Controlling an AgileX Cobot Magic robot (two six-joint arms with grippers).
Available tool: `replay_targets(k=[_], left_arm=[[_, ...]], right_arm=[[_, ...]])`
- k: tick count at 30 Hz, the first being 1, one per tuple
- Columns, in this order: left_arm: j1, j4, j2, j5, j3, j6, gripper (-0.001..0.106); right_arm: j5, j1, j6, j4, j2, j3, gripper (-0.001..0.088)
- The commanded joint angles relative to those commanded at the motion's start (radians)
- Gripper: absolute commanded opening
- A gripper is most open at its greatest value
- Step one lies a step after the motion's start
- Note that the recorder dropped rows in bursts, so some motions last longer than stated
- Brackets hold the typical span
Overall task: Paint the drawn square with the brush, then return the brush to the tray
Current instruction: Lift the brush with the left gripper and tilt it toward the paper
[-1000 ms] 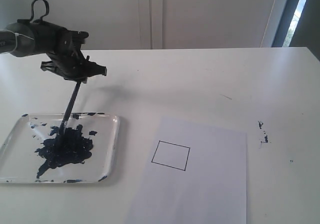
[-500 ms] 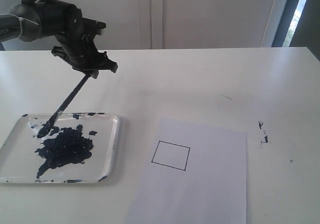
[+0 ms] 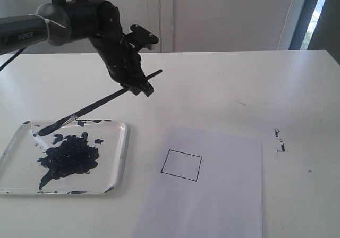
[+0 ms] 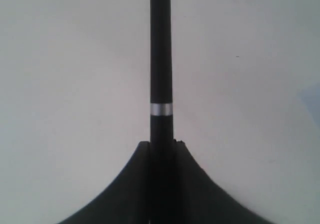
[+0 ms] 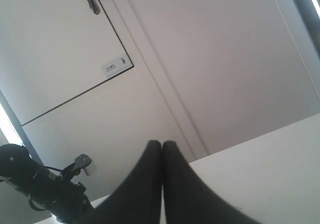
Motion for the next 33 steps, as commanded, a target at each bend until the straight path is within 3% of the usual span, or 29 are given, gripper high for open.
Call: replay_targets(k=[3,10,15,18,23,29,33], left_arm=[[-0.032,-0.041,0.0,0.034,0.0,0.138,0.0],[-0.109,-0.087,0.0,0.023,0.007,0.188,0.0],[-0.144,-0.092,-0.002,-0.032,0.08,0.21,0.0],[-0.161,-0.085,-0.004,-0.094,0.147,0.226,0.0],[-0.181,-0.085,-0.022,-0.295,0.264,0.265,0.0],[-0.185,-0.093,-0.04,-0.413,0.335,0.297,0.0],[-0.169,-0.163,-0.055,-0.452,0.37,0.335,0.0]], right_arm=[[0.0,0.0,0.0,0.0,0.0,0.0,0.0],[0.0,0.0,0.0,0.0,0.0,0.0,0.0],[0.0,0.0,0.0,0.0,0.0,0.0,0.0],[0.0,0.0,0.0,0.0,0.0,0.0,0.0],[0.006,0.0,0.0,0.0,0.0,0.0,0.0],[0.013,0.0,0.0,0.0,0.0,0.0,0.0],[0.021,0.0,0.0,0.0,0.0,0.0,0.0]])
